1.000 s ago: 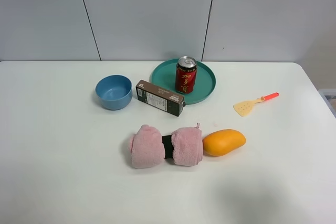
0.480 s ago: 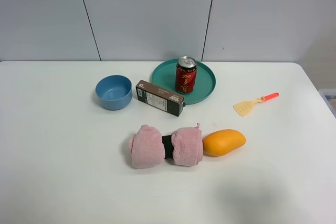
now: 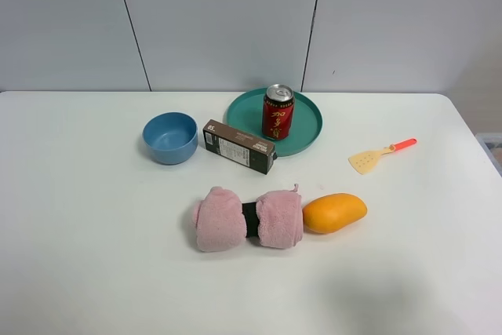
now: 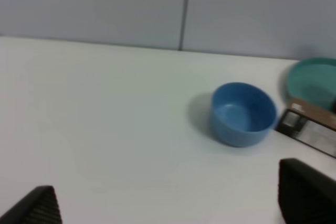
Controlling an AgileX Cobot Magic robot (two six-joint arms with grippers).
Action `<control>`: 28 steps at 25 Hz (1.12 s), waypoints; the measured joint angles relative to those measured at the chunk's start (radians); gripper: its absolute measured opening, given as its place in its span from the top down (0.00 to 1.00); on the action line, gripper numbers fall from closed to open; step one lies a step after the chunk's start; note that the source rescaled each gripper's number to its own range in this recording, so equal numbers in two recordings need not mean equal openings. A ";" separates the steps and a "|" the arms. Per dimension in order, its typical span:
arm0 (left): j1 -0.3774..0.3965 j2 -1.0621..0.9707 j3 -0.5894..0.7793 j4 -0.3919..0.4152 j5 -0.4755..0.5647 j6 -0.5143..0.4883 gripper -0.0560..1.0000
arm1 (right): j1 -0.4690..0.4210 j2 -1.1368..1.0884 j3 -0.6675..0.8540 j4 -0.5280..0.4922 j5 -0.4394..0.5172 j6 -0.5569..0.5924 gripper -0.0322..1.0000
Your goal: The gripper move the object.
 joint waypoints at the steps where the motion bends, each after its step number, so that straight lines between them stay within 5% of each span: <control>1: -0.006 -0.018 0.005 0.032 0.001 -0.021 0.46 | 0.000 0.000 0.000 0.000 0.000 0.000 0.00; 7: -0.100 -0.049 0.017 0.161 0.023 -0.050 0.46 | 0.000 0.000 0.000 0.000 0.000 0.000 0.00; 13: -0.106 -0.082 0.085 0.188 0.048 -0.052 0.44 | 0.000 0.000 0.000 0.000 0.000 0.000 0.00; 19: -0.106 -0.171 0.169 0.190 0.050 -0.052 0.05 | 0.000 0.000 0.000 0.000 0.000 0.000 0.00; 28: -0.106 -0.225 0.254 0.191 0.054 0.020 0.00 | 0.000 0.000 0.000 0.000 0.000 0.000 0.00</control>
